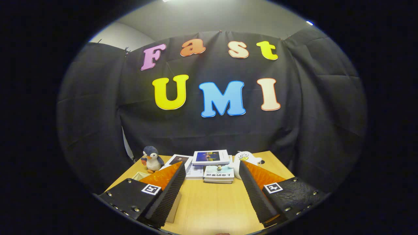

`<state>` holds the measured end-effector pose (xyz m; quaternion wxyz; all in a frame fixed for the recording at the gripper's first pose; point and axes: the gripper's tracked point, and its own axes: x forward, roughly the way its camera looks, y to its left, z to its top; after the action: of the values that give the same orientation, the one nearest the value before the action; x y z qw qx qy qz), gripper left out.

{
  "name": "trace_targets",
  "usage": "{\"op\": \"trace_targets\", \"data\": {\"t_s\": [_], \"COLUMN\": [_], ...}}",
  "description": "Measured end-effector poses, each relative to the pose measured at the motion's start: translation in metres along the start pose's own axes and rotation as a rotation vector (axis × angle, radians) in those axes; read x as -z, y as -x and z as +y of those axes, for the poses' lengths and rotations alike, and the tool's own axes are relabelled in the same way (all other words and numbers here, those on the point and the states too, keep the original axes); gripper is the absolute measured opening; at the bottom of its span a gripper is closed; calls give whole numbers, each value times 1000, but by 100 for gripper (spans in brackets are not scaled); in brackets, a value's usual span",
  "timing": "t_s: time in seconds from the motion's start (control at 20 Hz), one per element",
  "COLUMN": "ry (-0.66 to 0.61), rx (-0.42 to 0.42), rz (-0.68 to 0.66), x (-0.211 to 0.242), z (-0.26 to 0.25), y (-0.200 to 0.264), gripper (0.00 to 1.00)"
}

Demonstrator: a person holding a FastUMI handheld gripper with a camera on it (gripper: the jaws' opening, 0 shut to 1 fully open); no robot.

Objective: Open the storage box then place both shoes into the box .Put the left shoe in first, then the right shoe, with the right side of both shoes facing outward in a uniform manner.

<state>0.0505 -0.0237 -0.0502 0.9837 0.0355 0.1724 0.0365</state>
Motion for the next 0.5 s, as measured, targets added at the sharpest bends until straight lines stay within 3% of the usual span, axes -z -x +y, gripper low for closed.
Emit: {"op": "trace_targets", "data": {"t_s": [0.5], "ry": [-96], "rx": [58], "rz": [-118], "x": [-22], "z": [-48], "y": [9], "gripper": [99]}}
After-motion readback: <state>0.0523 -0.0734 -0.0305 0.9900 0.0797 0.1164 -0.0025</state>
